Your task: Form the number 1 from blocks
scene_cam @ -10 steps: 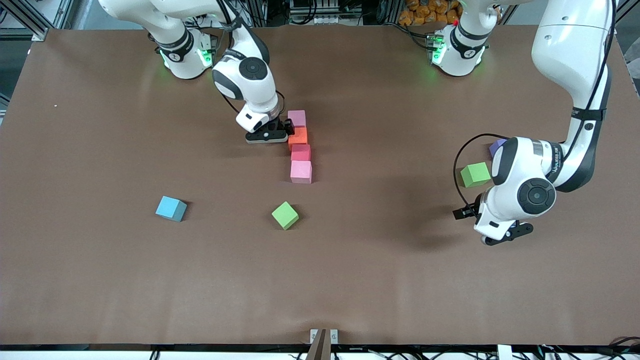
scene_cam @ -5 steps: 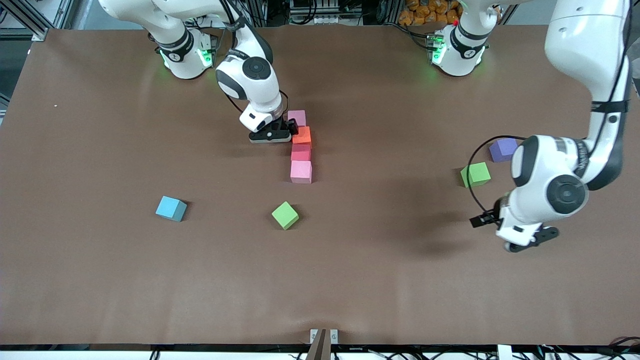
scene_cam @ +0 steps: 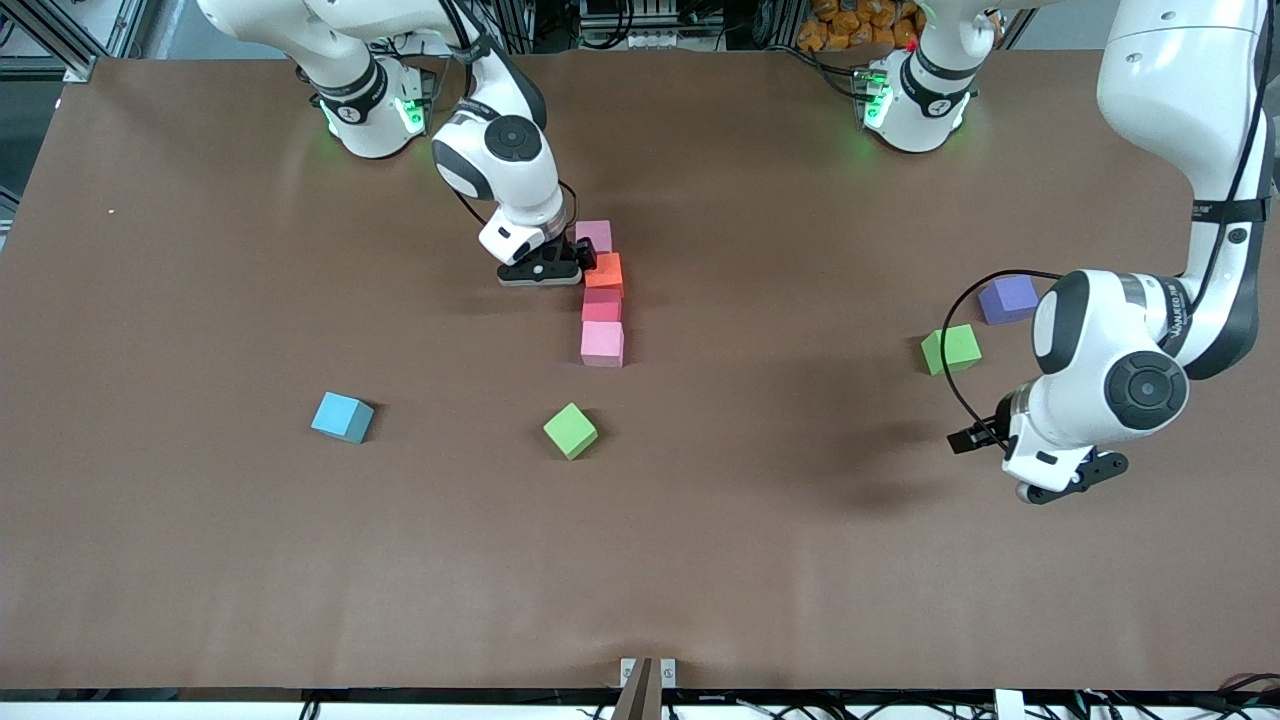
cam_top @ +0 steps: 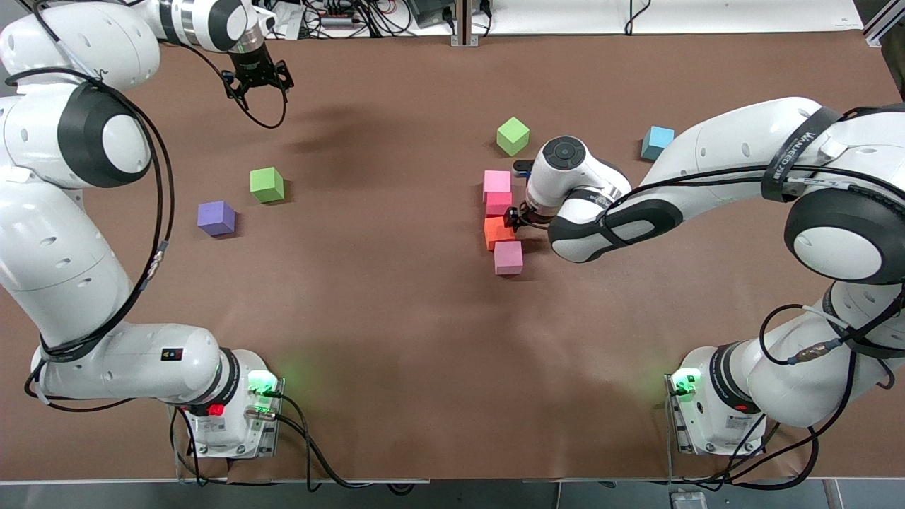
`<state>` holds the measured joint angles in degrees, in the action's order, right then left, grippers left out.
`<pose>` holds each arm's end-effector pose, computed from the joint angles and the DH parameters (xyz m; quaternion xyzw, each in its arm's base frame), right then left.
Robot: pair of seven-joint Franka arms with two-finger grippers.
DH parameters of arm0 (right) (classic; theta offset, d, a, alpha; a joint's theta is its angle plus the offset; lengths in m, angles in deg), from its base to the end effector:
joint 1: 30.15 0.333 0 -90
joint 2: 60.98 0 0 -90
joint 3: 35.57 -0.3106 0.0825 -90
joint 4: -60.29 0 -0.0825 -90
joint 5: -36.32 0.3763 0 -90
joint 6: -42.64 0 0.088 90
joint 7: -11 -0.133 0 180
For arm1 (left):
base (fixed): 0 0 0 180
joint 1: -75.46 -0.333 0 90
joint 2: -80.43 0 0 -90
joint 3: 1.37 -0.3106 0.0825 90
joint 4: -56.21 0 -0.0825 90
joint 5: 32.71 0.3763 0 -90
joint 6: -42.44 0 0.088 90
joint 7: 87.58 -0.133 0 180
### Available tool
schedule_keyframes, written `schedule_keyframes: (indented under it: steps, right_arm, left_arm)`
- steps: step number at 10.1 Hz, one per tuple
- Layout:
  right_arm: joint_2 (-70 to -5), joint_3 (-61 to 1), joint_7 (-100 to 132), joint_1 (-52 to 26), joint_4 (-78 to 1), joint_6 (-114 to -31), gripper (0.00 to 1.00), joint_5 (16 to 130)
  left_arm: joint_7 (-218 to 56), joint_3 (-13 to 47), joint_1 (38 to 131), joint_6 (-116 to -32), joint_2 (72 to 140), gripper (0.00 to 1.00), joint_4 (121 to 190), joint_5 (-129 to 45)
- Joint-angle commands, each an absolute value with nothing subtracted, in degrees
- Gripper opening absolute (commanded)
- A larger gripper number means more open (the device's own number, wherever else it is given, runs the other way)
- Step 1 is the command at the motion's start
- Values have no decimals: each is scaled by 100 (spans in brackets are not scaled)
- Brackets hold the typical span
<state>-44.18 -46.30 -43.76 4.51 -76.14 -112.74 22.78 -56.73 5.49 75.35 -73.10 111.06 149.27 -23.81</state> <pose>0.3476 0.3666 0.1808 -0.9992 -0.0201 -0.0342 0.0024 0.6547 -0.0572 0.2762 -0.9812 -0.1767 0.0529 0.0567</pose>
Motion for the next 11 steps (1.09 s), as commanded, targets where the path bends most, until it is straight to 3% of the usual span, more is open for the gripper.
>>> schedule_keyframes:
  steps: [1, 11]
  right_arm:
    - [-4875, -4647, -4034, 326, -8032, -11222, 100, 2331]
    - [-4973, -4725, -4258, 500, -8473, -11284, 100, 2358]
  left_arm:
    - [-5332, 584, 7642, -7226, 11172, 100, 14911, -2277]
    - [-5304, 584, 7862, -7226, 11295, 100, 14876, -2269]
